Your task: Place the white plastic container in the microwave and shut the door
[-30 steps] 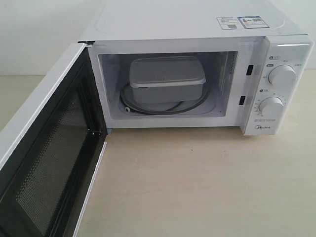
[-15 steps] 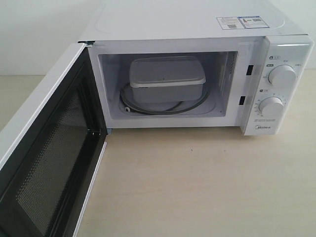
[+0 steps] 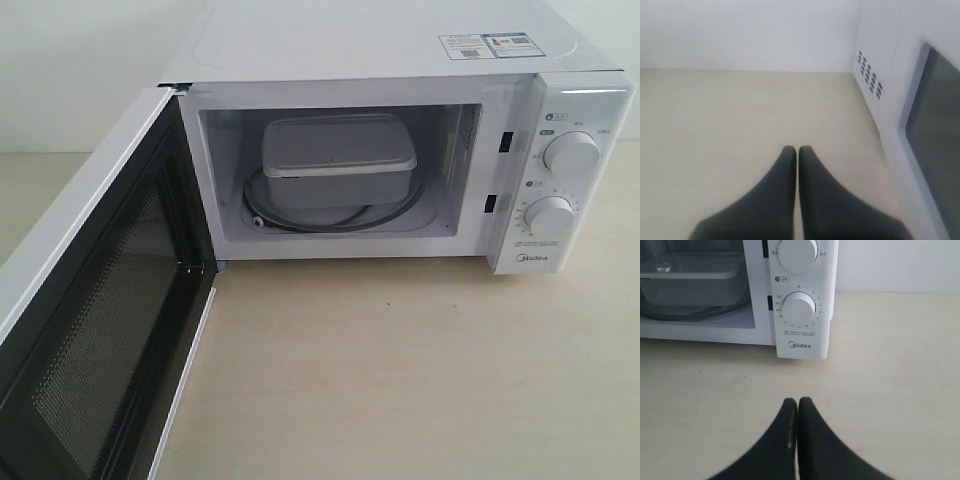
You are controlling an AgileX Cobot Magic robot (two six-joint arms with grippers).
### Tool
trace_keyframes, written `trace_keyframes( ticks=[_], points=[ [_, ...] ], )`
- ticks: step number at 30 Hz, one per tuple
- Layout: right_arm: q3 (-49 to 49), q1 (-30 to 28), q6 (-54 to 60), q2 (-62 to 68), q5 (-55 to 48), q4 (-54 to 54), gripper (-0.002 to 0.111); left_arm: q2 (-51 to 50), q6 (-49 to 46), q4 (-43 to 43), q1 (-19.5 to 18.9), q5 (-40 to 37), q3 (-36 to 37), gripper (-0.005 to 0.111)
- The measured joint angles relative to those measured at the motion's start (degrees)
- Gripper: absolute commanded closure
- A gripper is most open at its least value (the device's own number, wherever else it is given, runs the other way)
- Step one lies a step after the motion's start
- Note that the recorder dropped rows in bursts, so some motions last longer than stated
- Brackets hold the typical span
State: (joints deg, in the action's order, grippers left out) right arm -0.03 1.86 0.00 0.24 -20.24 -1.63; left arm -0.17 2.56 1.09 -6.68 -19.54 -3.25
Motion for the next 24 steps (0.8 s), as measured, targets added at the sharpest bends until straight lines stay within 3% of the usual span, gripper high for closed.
trace_keyframes(
  ticks=[9,12,18,24],
  points=[
    [0.0,0.0,0.0,0.0,0.0,0.0,0.108,0.34,0.0,-13.1,0.0,-19.09,-28.91,0.103],
    [0.0,0.0,0.0,0.0,0.0,0.0,0.108,0.34,0.0,-15.09,0.0,-25.19,-32.31,0.103],
    [0.0,0.0,0.0,0.0,0.0,0.0,0.108,0.34,0.0,-17.86,0.0,-26.94,-33.31,0.103],
    [0.0,0.0,0.0,0.0,0.0,0.0,0.108,0.34,0.0,-22.08,0.0,-18.53,-33.31,0.103]
  ],
)
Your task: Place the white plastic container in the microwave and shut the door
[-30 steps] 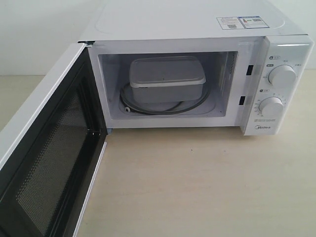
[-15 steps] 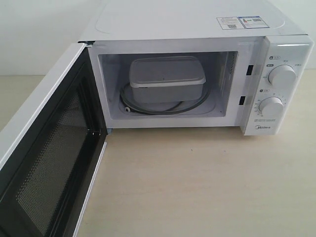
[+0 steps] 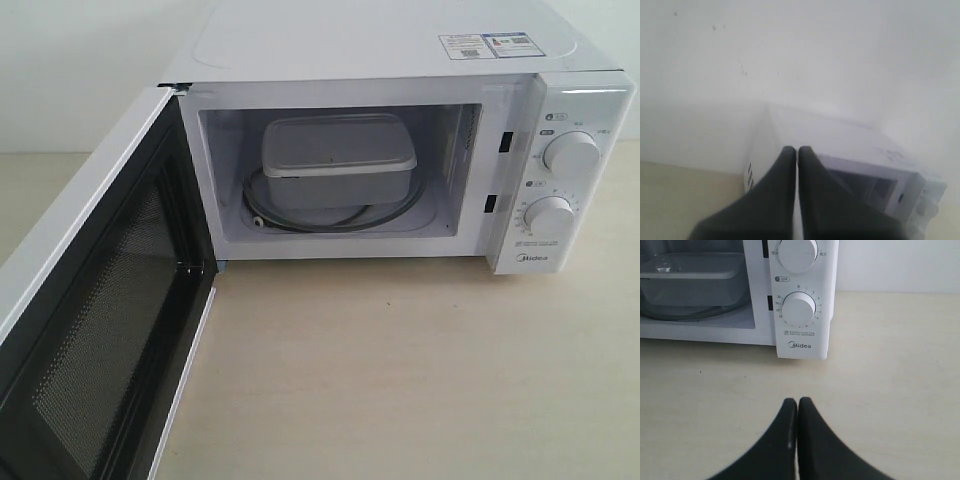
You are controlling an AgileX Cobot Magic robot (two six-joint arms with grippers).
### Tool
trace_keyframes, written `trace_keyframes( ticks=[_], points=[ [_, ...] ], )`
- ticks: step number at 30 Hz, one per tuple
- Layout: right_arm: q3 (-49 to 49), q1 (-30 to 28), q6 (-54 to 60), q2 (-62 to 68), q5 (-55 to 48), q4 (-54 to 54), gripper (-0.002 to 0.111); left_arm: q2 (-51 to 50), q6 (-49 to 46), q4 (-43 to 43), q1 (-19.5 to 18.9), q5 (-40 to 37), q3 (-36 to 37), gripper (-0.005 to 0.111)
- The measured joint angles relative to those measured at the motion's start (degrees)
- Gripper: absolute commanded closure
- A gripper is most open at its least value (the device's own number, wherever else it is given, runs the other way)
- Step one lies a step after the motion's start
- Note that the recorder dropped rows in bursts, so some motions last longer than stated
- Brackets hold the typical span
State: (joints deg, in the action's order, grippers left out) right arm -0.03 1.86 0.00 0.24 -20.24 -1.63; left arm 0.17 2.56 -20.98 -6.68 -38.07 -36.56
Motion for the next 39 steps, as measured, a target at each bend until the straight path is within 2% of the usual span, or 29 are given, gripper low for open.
trace_keyframes(
  ticks=[12,16,21,22,23,24,25,26,33,37,39],
  points=[
    [0.0,0.0,0.0,0.0,0.0,0.0,0.108,-0.14,-0.64,-0.51,0.0,24.44,0.0,0.103],
    [0.0,0.0,0.0,0.0,0.0,0.0,0.108,-6.46,-3.2,-0.51,0.0,30.01,-1.27,0.103],
    [0.0,0.0,0.0,0.0,0.0,0.0,0.108,-19.13,-8.32,1.25,0.34,20.23,-7.99,0.103],
    [0.0,0.0,0.0,0.0,0.0,0.0,0.108,-25.34,-10.17,1.79,0.44,13.59,-11.57,0.103],
    [0.0,0.0,0.0,0.0,0.0,0.0,0.108,-27.81,-10.85,1.91,0.44,10.76,-12.96,0.103],
    [0.0,0.0,0.0,0.0,0.0,0.0,0.108,-33.23,-13.34,2.0,0.44,3.68,-15.71,0.103],
    [0.0,0.0,0.0,0.0,0.0,0.0,0.108,-36.66,-15.3,2.13,0.44,0.3,-17.22,0.103],
    [0.0,0.0,0.0,0.0,0.0,0.0,0.108,-41.29,-19.66,2.13,0.44,-5.33,-18.71,0.103],
    [0.0,0.0,0.0,0.0,0.0,0.0,0.108,-56.99,-44.17,2.13,0.7,-17.82,-19.29,0.103],
    [0.0,0.0,0.0,0.0,0.0,0.0,0.108,-59.95,-63.46,1.72,5.79,-23.7,-17.35,0.103],
    [0.0,0.0,0.0,0.0,0.0,0.0,0.108,-60.7,-68.54,1.07,7.44,-23.95,-16.28,0.103]
  ],
)
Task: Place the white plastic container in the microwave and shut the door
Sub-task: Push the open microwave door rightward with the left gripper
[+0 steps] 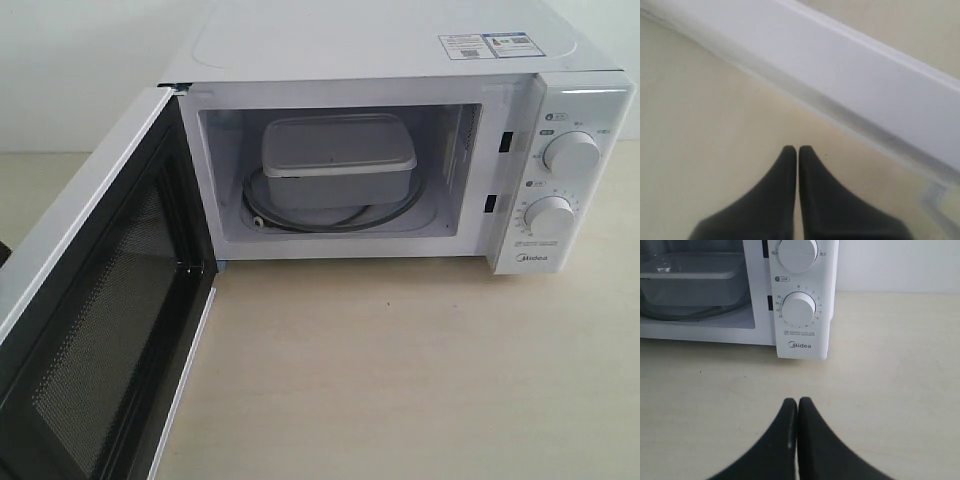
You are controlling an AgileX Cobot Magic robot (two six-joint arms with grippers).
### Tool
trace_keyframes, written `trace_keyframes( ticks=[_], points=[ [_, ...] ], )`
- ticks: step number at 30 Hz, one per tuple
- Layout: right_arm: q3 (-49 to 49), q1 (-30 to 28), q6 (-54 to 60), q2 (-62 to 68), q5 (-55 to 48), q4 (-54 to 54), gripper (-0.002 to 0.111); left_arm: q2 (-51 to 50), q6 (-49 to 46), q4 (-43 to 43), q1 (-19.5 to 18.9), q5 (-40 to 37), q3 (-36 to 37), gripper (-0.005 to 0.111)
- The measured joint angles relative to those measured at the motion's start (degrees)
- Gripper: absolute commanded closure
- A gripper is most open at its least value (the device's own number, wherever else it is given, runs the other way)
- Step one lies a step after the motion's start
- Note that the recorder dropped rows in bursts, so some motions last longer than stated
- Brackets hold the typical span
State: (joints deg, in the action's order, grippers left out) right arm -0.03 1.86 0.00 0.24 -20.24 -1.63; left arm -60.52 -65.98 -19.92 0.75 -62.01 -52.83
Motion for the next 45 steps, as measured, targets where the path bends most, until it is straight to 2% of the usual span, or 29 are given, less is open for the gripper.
trace_keyframes(
  ticks=[7,13,18,23,33,39,45],
  points=[
    [0.0,0.0,0.0,0.0,0.0,0.0,0.108,-1.15,-9.63,-6.65,4.34,1.62,1.32,0.103],
    [0.0,0.0,0.0,0.0,0.0,0.0,0.108,-1.15,-18.3,-19.55,7.58,2.97,1.32,0.103],
    [0.0,0.0,0.0,0.0,0.0,0.0,0.108,-2.55,-26.32,-30.83,9.87,7.4,1.32,0.103],
    [0.0,0.0,0.0,0.0,0.0,0.0,0.108,-6.99,-29.74,-34.25,11.7,12.1,1.32,0.103],
    [0.0,0.0,0.0,0.0,0.0,0.0,0.108,-16.35,-35.36,-40.38,11.94,18.53,1.32,0.103],
    [0.0,0.0,0.0,0.0,0.0,0.0,0.108,-20.92,-49.03,-57.47,11.94,22.18,1.32,0.103],
    [0.0,0.0,0.0,0.0,0.0,0.0,0.108,-24.47,-55.31,-66.0,11.94,25.1,1.19,0.103]
  ],
)
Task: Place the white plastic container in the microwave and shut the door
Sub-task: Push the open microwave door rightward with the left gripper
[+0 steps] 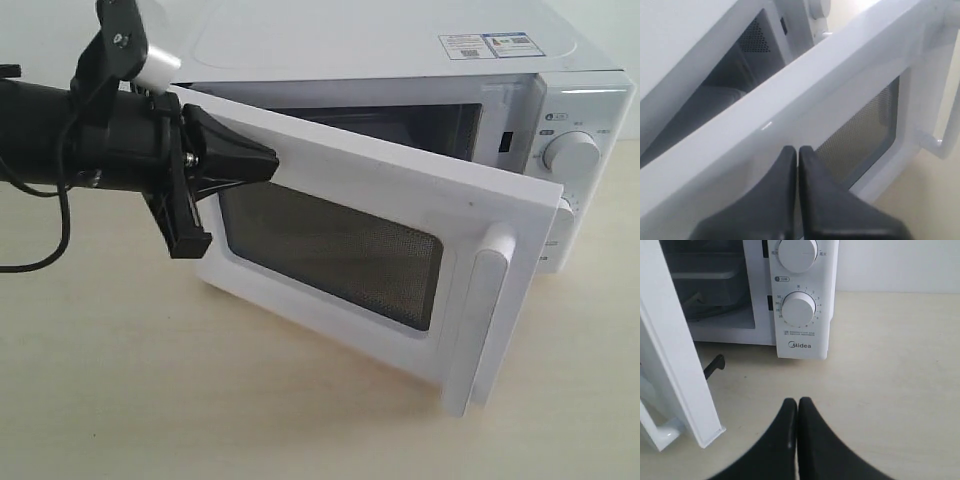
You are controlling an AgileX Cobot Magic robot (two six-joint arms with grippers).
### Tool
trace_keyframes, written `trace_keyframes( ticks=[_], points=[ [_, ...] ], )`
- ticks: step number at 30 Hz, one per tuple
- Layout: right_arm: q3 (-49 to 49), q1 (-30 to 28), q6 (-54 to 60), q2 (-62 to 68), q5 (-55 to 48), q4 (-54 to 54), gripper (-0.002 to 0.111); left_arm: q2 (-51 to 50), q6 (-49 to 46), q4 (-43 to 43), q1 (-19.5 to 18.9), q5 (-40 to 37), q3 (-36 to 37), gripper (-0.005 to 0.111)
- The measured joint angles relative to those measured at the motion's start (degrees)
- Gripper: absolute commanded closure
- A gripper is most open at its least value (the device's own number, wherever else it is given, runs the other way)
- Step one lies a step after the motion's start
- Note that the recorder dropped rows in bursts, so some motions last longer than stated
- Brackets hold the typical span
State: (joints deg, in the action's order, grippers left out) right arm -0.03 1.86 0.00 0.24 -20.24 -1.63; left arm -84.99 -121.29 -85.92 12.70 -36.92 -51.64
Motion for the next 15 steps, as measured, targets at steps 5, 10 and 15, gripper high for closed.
trace_keyframes(
  ticks=[5,10,15],
  points=[
    [0.0,0.0,0.0,0.0,0.0,0.0,0.108,-2.09,-0.4,-0.91,0.0,3.3,-0.7,0.103],
    [0.0,0.0,0.0,0.0,0.0,0.0,0.108,-3.68,-0.65,-2.62,0.11,4.3,-2.32,0.103],
    [0.0,0.0,0.0,0.0,0.0,0.0,0.108,-4.81,-0.65,-7.83,0.24,4.89,-4.44,0.103]
  ],
)
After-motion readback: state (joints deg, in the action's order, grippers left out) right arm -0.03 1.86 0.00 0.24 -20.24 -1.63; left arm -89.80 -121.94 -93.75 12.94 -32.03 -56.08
